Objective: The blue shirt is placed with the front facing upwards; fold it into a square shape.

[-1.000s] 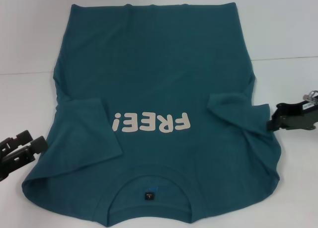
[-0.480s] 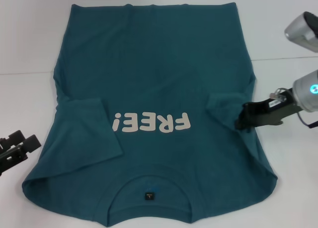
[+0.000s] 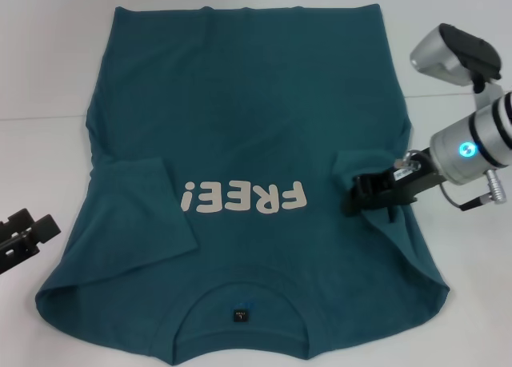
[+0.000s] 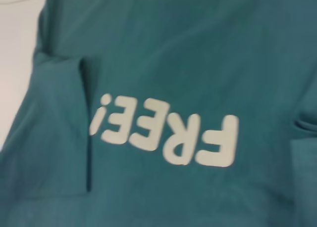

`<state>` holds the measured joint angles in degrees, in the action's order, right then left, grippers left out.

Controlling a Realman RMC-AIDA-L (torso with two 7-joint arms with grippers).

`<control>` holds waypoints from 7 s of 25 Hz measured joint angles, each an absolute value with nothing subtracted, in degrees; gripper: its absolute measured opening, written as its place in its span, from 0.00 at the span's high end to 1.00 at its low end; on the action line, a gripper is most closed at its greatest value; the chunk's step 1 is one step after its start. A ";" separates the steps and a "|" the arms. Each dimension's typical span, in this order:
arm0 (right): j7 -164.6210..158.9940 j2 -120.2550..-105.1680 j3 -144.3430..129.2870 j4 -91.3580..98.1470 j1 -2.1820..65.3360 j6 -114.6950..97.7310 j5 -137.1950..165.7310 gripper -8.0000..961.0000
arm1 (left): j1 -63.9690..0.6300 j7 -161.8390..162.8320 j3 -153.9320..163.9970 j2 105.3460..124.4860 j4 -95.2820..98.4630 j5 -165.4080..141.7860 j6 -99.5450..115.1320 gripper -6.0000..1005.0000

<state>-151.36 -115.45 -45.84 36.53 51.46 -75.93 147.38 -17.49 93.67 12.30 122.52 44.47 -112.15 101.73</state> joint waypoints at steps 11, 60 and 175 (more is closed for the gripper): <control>-148.19 -114.04 -45.31 39.53 48.78 -76.95 143.09 0.74 | -17.42 94.22 12.30 122.42 44.38 -112.15 101.60 0.08; -146.06 -118.00 -52.29 28.76 52.98 -55.61 139.36 0.38 | -17.59 94.58 10.73 122.43 43.68 -111.27 102.01 0.08; -141.27 -102.68 -38.61 40.82 33.53 -100.16 130.40 0.46 | -24.57 128.44 22.67 118.89 45.08 -130.09 88.09 0.98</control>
